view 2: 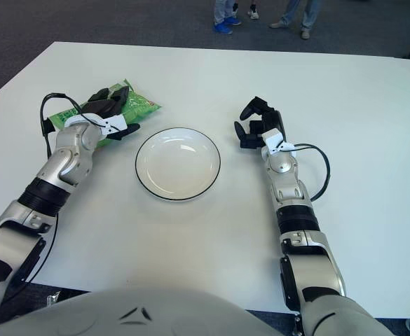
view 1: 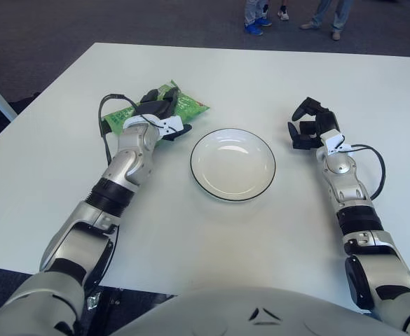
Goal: Put the snack into the plate.
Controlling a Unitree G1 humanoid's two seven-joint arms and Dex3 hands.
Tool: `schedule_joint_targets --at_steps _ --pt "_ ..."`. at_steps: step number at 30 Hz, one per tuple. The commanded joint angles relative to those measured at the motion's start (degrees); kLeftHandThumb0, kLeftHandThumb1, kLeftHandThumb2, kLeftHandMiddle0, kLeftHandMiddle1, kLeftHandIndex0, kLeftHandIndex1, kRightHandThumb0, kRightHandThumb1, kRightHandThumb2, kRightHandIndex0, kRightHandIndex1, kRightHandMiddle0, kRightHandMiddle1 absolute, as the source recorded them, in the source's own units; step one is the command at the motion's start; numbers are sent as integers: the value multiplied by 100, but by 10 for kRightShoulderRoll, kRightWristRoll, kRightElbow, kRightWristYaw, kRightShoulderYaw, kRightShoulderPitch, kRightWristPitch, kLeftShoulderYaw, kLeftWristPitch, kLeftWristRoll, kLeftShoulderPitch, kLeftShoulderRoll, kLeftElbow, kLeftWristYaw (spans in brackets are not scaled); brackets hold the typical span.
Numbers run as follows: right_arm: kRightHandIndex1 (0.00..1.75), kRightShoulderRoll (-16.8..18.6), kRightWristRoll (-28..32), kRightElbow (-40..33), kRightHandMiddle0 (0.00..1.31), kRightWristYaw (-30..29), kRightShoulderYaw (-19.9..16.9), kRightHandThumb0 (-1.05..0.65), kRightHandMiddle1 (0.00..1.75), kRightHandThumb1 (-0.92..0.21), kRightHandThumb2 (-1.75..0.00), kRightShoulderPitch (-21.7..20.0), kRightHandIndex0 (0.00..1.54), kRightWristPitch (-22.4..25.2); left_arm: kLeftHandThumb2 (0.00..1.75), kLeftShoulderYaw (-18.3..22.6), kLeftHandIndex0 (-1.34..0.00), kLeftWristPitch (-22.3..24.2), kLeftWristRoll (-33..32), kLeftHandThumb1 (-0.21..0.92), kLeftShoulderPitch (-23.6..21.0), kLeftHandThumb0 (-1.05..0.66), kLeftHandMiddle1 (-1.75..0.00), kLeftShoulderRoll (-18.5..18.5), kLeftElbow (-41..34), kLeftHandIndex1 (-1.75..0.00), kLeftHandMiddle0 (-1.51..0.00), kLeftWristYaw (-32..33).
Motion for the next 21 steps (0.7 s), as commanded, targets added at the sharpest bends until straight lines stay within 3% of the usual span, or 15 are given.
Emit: schedule_joint_targets --at_steps 1,11,21 --pt "175 7 -11 22 55 12 13 -46 175 -40 -122 36 130 29 73 -21 0 1 7 92 -6 -105 0 -7 44 0 0 -2" --pt "175 6 -16 17 57 9 14 -46 175 -38 -124 38 129 36 78 -48 0 9 46 92 -8 -105 0 -14 101 0 0 65" --pt "175 6 -8 14 57 16 11 -47 175 -37 -125 39 129 38 76 -49 0 10 58 92 -4 -105 0 -28 146 0 0 147"
